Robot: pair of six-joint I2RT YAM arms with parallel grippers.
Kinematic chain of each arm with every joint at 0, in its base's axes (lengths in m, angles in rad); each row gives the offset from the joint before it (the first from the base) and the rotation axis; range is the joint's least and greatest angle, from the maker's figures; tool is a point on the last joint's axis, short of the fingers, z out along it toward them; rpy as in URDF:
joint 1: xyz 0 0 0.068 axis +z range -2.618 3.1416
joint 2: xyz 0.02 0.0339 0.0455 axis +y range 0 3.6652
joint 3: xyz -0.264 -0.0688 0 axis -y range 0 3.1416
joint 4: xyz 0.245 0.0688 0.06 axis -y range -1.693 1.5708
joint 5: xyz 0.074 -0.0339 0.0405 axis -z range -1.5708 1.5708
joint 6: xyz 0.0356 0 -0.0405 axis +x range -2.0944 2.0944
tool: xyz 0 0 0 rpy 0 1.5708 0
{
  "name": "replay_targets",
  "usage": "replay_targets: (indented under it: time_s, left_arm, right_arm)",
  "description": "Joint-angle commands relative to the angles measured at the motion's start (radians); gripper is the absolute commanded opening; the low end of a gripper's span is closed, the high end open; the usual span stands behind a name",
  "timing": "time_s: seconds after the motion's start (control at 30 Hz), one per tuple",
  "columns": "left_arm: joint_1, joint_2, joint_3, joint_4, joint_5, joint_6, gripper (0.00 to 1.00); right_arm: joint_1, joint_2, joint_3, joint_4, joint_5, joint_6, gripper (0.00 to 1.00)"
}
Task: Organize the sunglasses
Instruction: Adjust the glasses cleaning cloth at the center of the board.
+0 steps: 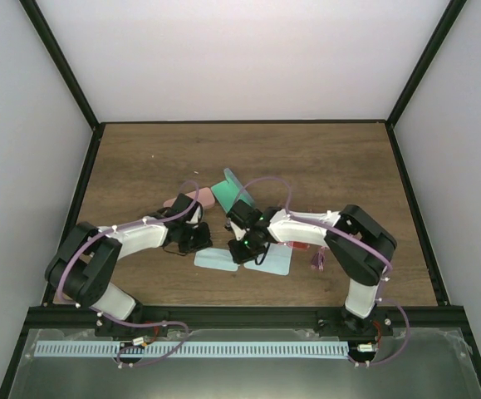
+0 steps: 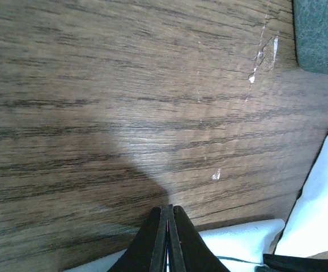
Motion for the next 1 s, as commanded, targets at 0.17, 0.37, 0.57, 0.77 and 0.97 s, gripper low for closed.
replay_targets:
  time_s: [0.17,0.37,0.57,0.77,0.97]
  left_arm:
    - [0.003,0.041,-0.017,-0.017,-0.014,-0.004,0.04]
    - [0.003,0.042,-0.024,-0.014,-0.011,-0.004,0.04]
    - [0.003,0.044,-0.038,-0.005,-0.006,-0.006,0.04]
    - [0.003,0.052,-0.035,-0.002,-0.004,-0.006,0.04]
    - [0.003,0.06,-0.028,-0.001,-0.001,-0.003,0.04]
  right_arm:
    - [0.028,-0.053,-0.008,0.004,0.0,-0.011,0.05]
    - [0.041,-0.052,-0.003,0.0,0.008,-0.017,0.05]
    - [0.059,-0.054,0.0,0.004,0.017,-0.032,0.05]
    - [0.081,-0.053,0.005,0.001,0.02,-0.042,0.05]
    - [0.087,-0.056,0.01,-0.014,0.039,-0.043,0.13]
